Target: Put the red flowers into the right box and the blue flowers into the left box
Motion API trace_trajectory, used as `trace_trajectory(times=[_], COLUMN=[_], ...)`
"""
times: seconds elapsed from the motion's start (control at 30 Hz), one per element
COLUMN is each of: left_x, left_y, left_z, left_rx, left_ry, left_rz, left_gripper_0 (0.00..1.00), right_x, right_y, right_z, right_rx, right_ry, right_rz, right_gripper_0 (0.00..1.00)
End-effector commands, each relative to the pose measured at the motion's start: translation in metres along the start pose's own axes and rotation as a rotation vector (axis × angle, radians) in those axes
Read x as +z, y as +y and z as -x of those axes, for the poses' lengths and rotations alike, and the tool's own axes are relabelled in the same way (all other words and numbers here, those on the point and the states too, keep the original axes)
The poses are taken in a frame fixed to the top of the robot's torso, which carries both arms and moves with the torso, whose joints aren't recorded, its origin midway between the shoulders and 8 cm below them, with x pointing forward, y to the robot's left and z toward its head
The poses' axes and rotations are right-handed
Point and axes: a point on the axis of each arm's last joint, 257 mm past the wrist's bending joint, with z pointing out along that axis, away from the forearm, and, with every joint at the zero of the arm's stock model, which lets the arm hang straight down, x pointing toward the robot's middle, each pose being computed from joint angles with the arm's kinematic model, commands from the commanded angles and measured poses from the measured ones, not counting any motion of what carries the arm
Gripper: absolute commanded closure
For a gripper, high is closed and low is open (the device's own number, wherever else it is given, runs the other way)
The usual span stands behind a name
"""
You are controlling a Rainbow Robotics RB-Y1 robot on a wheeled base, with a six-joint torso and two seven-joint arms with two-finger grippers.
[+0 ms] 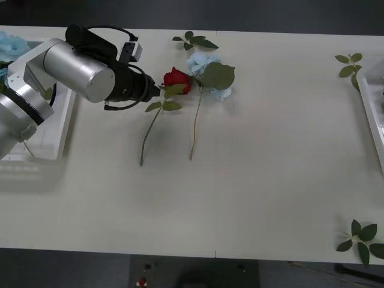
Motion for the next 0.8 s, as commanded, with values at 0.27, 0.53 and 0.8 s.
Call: trace_trajectory(times=[0.27, 0.53, 0.8], left_x=[0.020, 0.027, 0.038], left_y=[0.002, -0.020, -0.039], left_z=[0.017, 0.012, 0.000], left_rx=[-0.008, -0.019, 0.036], left_ry=[0.021, 0.032, 0.040], left_rz=[0.121, 0.097, 0.097], left_gripper_0=[0.16, 0.16, 0.16], right_x=[-0.093, -0.148, -0.172], right_y=[0.061, 0.120, 0.188], right_z=[0.063, 0.085, 0.078], right_rx=[0.101, 0.156, 0.151], right_ry=[-0.098, -0.145, -0.114], right_rz=[0.371, 0.684, 0.906], right_gripper_0=[0.27, 0.27, 0.27])
